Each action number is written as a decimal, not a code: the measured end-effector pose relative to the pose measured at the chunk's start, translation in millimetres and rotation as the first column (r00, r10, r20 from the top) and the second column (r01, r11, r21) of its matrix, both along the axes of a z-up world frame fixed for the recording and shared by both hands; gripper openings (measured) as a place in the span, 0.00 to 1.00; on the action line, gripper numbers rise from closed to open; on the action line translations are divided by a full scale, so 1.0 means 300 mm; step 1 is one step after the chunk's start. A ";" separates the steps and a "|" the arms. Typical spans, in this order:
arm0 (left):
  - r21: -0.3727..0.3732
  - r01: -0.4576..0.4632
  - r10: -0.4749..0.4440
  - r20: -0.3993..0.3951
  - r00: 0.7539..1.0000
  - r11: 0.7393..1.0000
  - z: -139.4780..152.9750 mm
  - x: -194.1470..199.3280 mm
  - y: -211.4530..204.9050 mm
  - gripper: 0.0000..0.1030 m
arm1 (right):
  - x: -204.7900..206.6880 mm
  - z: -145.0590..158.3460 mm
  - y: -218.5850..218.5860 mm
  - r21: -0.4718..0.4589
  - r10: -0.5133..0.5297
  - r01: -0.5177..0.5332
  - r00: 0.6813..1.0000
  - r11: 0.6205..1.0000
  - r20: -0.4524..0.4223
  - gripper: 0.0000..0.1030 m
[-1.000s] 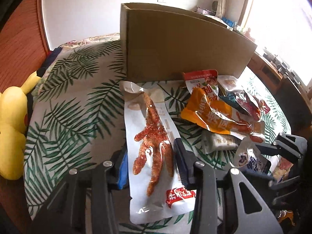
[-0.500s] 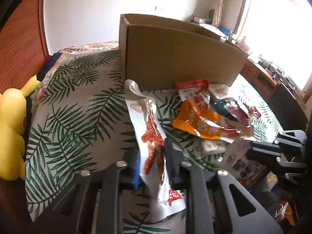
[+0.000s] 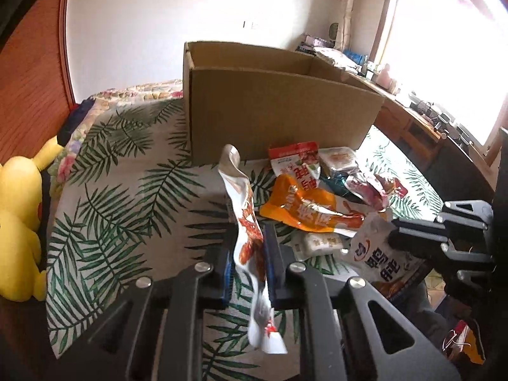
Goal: Organize snacks
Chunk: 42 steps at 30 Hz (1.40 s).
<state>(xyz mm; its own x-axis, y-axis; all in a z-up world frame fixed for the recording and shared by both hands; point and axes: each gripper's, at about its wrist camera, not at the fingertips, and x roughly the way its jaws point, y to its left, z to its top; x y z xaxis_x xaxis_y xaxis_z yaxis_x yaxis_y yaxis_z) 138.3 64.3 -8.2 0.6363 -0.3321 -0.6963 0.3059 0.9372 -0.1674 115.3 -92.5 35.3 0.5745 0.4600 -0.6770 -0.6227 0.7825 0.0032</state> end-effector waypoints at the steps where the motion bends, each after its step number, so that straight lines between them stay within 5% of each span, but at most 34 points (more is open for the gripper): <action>1: 0.002 0.005 -0.005 0.010 1.000 1.000 0.011 -0.008 -0.005 0.11 | -0.003 0.015 0.000 -0.004 0.001 -0.001 1.000 1.000 0.015 0.04; 26: -0.031 0.051 -0.045 0.170 0.984 0.998 0.272 -0.048 -0.048 0.06 | 0.099 0.249 -0.087 0.005 -0.066 0.066 0.983 0.998 0.171 0.04; 42: -0.044 0.037 -0.021 0.319 0.947 0.998 0.568 0.230 -0.113 0.07 | 0.403 0.406 -0.147 0.022 -0.178 0.178 0.955 0.984 0.239 0.04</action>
<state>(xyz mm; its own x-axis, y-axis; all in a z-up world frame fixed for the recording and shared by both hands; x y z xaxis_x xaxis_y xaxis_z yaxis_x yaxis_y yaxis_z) 207.3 30.5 162.1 0.8117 -0.3822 -0.4416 0.3779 0.9202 -0.1018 236.3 -136.8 157.2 0.7919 0.3359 -0.5100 -0.4562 0.8805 -0.1285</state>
